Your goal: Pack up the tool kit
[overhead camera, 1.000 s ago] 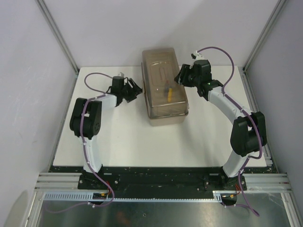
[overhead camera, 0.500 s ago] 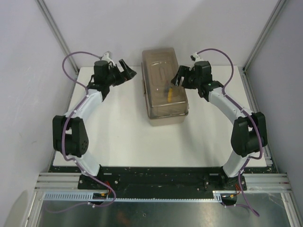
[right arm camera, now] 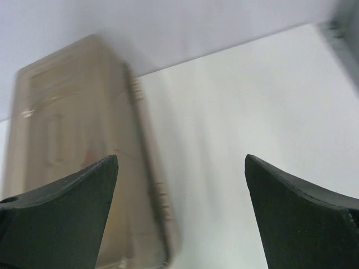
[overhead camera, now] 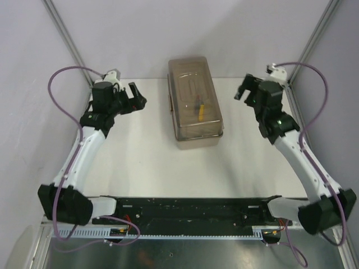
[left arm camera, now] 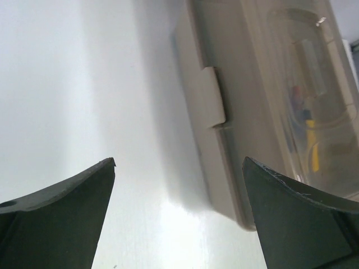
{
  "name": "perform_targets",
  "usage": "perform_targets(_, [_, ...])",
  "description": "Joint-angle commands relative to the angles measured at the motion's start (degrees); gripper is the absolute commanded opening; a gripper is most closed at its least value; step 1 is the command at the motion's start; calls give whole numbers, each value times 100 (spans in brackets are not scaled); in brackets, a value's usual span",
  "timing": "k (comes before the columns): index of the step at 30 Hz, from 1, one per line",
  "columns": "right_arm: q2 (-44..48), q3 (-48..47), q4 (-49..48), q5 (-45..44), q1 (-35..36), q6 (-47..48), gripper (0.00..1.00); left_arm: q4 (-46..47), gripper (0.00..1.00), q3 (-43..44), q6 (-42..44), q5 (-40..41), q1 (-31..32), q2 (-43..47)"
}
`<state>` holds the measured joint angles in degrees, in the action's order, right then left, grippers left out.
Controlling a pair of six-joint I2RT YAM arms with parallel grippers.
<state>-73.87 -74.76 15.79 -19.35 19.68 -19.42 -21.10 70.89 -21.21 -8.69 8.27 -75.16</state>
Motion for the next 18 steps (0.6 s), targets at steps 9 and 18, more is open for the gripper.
perform_targets(9, [2182,2040,382,-3157,-159,-792,99,-865,99,-657,656,2290,-36,2538])
perform_targets(18, [2527,2170,619,-3278,-150,-985,98,-867,99,-871,740,2655,-34,3195])
